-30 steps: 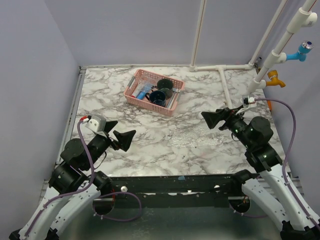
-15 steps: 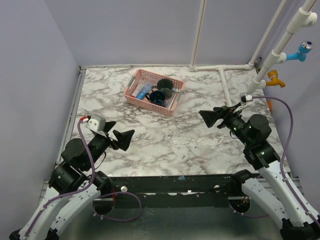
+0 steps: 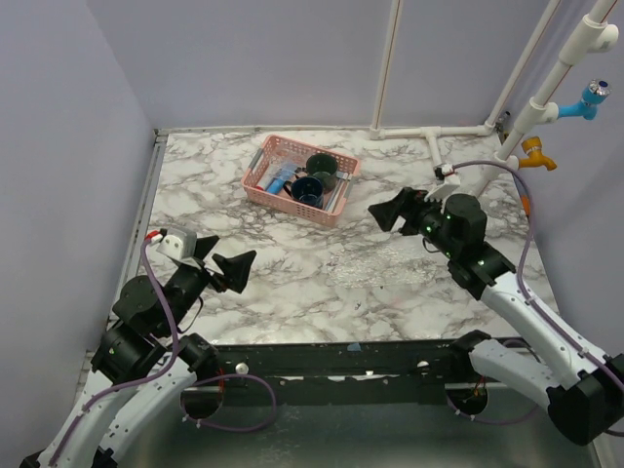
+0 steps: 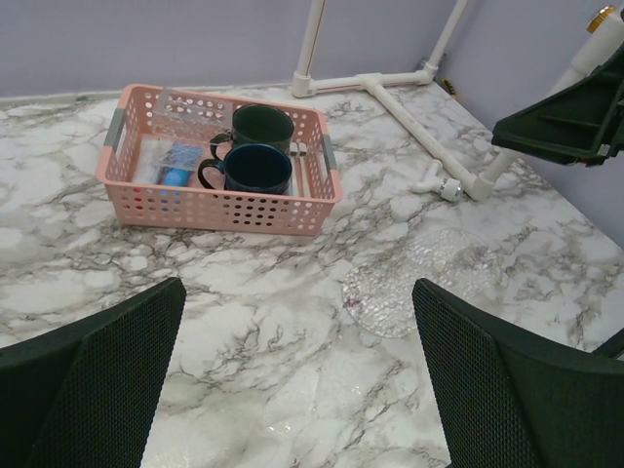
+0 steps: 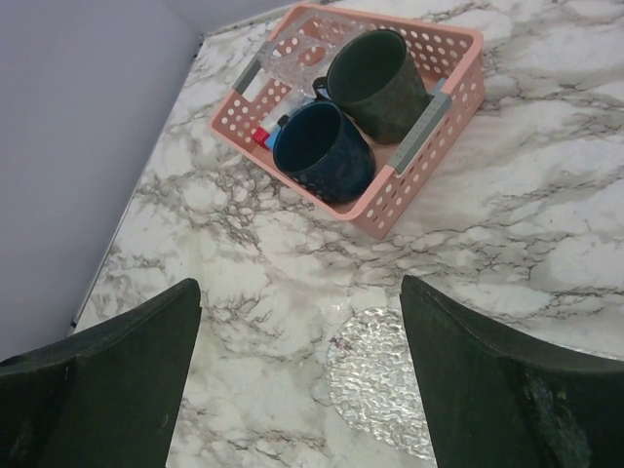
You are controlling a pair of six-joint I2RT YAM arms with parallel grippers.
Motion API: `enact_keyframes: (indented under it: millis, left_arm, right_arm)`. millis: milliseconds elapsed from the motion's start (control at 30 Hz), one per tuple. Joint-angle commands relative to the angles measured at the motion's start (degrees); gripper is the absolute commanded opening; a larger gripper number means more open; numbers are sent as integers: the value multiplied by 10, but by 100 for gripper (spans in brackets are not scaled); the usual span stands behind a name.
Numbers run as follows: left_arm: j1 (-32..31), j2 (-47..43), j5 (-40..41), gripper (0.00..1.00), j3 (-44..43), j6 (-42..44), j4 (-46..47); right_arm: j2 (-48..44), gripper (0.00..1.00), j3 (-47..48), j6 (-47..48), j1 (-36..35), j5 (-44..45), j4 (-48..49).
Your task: Prepare toiletry sets of a toothbrush and toothpaste on the tray
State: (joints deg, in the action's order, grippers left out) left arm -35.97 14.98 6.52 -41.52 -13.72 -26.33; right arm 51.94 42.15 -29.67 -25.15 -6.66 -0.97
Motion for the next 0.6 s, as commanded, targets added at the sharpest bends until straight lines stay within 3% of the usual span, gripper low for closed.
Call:
enact_keyframes:
  millis: [0, 567]
  left_arm:
    - [4, -3, 17, 99, 3, -5, -15]
    - [7, -14, 44, 99, 5, -15, -21]
  right_arm:
    - [53, 84, 48, -9, -63, 127, -18]
    - [320, 73, 249, -46, -114, 306, -110]
